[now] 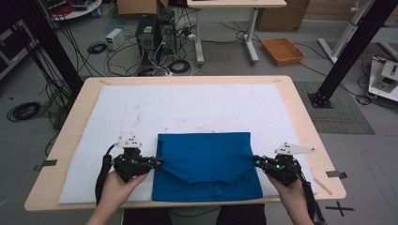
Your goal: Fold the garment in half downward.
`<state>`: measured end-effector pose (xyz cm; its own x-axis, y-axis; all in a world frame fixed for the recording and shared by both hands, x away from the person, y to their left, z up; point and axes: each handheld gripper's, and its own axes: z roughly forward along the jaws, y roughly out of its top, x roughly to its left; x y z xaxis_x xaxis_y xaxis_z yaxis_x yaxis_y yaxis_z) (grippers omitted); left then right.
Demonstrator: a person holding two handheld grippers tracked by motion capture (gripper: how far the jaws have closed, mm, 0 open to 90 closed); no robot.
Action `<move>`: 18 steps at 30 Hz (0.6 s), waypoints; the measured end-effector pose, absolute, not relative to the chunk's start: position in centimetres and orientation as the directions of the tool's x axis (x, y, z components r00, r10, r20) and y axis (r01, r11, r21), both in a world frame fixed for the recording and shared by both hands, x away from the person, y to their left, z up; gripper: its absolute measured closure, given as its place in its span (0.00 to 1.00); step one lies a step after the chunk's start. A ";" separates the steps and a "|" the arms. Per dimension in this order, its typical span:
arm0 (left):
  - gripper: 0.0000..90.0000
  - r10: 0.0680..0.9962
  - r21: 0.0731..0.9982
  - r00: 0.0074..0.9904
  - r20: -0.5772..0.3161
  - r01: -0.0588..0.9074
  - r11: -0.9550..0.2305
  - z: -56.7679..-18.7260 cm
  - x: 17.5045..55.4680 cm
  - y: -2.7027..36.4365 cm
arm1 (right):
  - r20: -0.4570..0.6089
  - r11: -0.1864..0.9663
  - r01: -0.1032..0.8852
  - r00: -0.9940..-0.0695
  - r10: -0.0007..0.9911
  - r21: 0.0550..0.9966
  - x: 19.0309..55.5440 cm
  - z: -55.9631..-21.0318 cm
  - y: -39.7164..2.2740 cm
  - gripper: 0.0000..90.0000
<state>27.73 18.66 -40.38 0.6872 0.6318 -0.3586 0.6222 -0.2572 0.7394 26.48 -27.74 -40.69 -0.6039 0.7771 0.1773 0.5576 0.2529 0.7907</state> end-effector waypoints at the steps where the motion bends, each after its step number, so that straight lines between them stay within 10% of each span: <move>1: 0.94 0.627 0.737 0.687 -0.367 0.626 -0.255 -40.5 27.4 18.7 | 0.179 0.253 0.557 -0.607 0.775 0.791 26.2 -40.7 -27.8 0.99; 18: 0.94 0.590 0.710 0.698 -0.406 0.647 -0.278 -41.2 24.0 19.1 | 0.149 0.302 0.539 -0.640 0.754 0.787 22.1 -40.9 -27.7 0.99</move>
<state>24.04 19.13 -41.23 0.6983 0.5898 -0.4057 0.6472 -0.2781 0.7098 22.10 -27.73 -40.91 -0.6398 0.7540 0.1490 0.5386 0.3016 0.7867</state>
